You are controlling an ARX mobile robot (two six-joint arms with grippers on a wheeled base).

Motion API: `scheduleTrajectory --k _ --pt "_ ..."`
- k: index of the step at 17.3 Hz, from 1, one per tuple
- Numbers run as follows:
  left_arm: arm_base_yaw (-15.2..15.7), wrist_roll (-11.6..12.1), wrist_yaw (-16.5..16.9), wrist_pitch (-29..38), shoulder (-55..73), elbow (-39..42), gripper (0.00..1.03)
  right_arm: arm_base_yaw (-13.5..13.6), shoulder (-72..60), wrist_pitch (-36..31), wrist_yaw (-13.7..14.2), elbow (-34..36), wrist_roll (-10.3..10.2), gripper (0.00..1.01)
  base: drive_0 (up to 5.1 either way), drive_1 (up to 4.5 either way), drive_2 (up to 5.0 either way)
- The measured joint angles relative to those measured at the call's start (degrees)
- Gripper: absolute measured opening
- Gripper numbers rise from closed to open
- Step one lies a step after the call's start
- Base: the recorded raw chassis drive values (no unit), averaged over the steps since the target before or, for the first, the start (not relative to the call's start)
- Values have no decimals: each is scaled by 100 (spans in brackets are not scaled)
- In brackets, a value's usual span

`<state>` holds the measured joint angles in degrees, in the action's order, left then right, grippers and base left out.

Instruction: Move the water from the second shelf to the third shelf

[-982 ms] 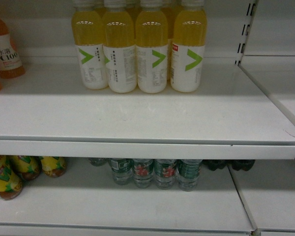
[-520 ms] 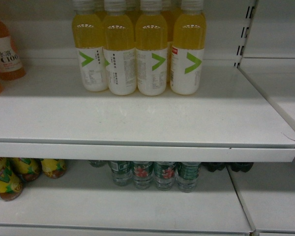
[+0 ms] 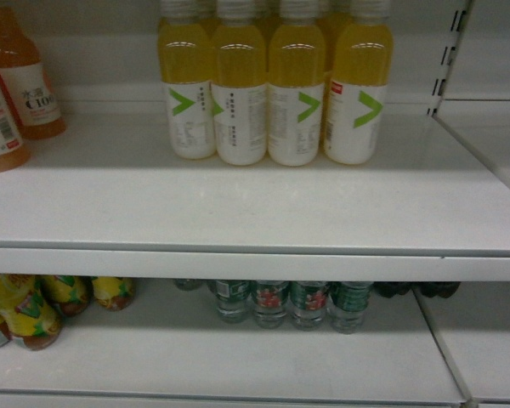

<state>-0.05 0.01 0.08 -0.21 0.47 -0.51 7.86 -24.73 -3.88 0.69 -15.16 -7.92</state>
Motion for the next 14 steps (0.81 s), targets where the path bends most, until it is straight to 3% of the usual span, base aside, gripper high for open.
scheduleTrajectory --k 14 --pt "0 0 -9 2 0 0 98 0 11 -4 -26 0 0 43 -495 250 250"
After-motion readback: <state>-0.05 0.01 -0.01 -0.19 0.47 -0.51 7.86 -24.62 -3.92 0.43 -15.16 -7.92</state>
